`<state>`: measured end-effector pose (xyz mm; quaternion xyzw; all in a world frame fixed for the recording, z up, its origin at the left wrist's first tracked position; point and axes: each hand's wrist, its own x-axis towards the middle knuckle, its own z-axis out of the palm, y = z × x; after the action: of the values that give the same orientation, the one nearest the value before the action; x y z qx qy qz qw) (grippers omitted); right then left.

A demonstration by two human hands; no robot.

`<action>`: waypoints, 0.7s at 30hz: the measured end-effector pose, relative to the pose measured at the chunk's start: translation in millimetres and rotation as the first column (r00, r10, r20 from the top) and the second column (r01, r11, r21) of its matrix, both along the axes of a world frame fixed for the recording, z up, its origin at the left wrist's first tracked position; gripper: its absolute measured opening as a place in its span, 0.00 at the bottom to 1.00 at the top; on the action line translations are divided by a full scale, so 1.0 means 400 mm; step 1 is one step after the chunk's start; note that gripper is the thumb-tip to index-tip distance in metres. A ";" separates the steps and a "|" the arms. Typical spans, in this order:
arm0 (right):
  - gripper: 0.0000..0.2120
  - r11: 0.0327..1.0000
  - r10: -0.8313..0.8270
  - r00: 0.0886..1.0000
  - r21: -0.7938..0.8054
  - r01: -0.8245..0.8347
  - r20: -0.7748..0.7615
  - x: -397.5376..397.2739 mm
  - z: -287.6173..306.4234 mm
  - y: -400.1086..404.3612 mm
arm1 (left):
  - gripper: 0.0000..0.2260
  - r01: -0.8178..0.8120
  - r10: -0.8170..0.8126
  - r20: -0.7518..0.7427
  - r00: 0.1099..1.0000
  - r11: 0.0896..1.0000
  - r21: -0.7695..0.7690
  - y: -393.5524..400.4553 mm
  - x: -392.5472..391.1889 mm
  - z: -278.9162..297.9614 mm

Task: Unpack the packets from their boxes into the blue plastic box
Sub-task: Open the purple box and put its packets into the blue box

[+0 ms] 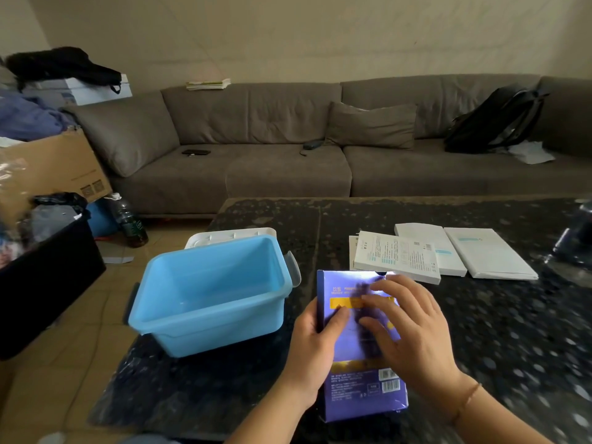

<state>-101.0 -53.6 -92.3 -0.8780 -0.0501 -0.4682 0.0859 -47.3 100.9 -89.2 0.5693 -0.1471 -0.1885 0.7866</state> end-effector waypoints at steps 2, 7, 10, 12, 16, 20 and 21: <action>0.08 1.000 -0.004 1.000 0.018 0.003 0.027 0.007 -0.007 0.000 | 0.08 0.003 -0.003 0.005 1.000 1.000 -0.002 0.000 -0.002 0.000; 0.09 1.000 -0.022 0.988 0.016 0.019 0.155 0.022 0.003 0.021 | 0.09 0.021 -0.021 0.044 0.999 1.000 0.006 0.004 -0.005 0.003; 0.11 0.995 -0.086 0.984 -0.042 0.094 0.155 0.027 0.008 0.034 | 0.09 0.019 -0.019 0.074 0.997 1.000 0.003 0.006 -0.010 0.000; 0.12 0.986 -0.126 0.984 -0.094 0.138 0.128 0.028 0.012 0.041 | 0.10 0.015 -0.016 0.103 0.995 1.000 0.005 0.008 -0.013 -0.003; 0.09 0.983 -0.137 0.989 -0.121 0.142 0.048 0.022 0.018 0.047 | 0.09 -0.006 0.002 0.141 0.990 1.000 0.021 0.008 -0.017 -0.004; 0.06 0.993 -0.117 0.993 0.013 0.117 -0.022 0.007 0.013 0.033 | 0.08 -0.024 0.021 0.121 0.992 0.999 0.028 0.009 -0.014 -0.008; 0.06 0.995 -0.096 0.995 0.025 0.096 -0.025 0.000 0.013 0.027 | 0.09 -0.030 0.026 0.119 0.992 0.999 0.029 0.011 -0.012 -0.008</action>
<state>-100.9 -43.0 -87.0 -0.8836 -0.0006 -0.4622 0.0754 -52.2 105.3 -92.4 0.5937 -0.1829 -0.1456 0.7700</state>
